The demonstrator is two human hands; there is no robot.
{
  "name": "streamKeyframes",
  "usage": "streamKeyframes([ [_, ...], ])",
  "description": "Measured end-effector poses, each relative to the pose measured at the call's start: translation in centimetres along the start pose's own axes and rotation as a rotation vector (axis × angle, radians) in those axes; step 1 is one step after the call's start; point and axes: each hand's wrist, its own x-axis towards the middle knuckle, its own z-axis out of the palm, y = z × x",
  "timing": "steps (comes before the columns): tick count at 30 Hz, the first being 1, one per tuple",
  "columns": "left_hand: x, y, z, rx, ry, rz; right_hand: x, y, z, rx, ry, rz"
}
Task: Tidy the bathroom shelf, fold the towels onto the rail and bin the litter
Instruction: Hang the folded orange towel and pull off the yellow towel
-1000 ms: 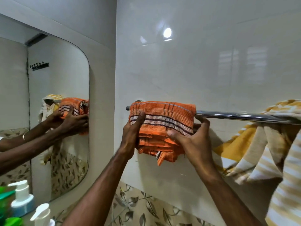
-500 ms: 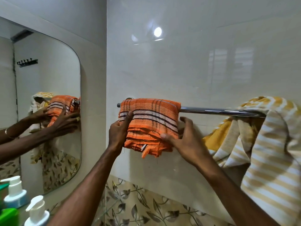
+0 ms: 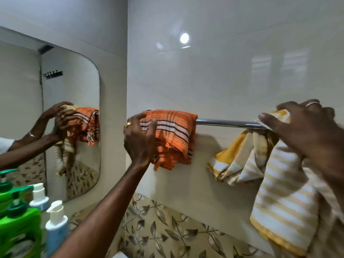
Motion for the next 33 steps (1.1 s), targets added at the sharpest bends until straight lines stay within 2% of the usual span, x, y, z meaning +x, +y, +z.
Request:
streamKeyframes([
  [6,-3.5,7.0,-0.3,0.024,-0.009,0.099,0.0,1.5,-0.9,0.146,0.041,-0.133],
  [10,-6.5,11.4,-0.8,0.051,0.049,0.114,0.0,2.7,-1.7,0.311,0.155,-0.255],
  [13,-9.6,14.8,-1.2,0.013,0.103,0.135,-1.2,4.4,-2.1,0.420,0.177,-0.345],
  [15,-11.6,16.6,-1.2,-0.019,0.073,0.171,-2.4,5.4,-2.2,0.485,0.204,-0.411],
  [17,-13.5,18.4,-0.9,-0.134,-0.059,0.084,-3.9,6.5,-2.3,0.569,0.228,-0.473],
  [22,-16.1,22.4,-0.4,-0.494,-0.478,-0.564,-7.0,8.6,-2.0,0.678,0.177,-0.547],
  [23,-16.4,23.0,-0.4,-0.537,-0.536,-0.627,-7.5,9.0,-2.0,0.699,0.153,-0.552],
  [25,-16.9,24.3,-0.5,-0.609,-0.629,-0.645,-8.7,9.7,-1.9,0.739,0.115,-0.581],
  [27,-17.5,25.6,-0.7,-0.622,-0.640,-0.615,-10.0,10.4,-1.8,0.783,0.044,-0.597],
  [31,-19.4,26.7,-1.5,-0.627,-0.434,-0.608,-11.4,12.1,-1.5,1.017,-0.149,-0.488],
  [33,-20.2,26.9,-2.7,-0.663,-0.362,-0.598,-11.6,12.9,-1.7,1.139,-0.187,-0.440],
])
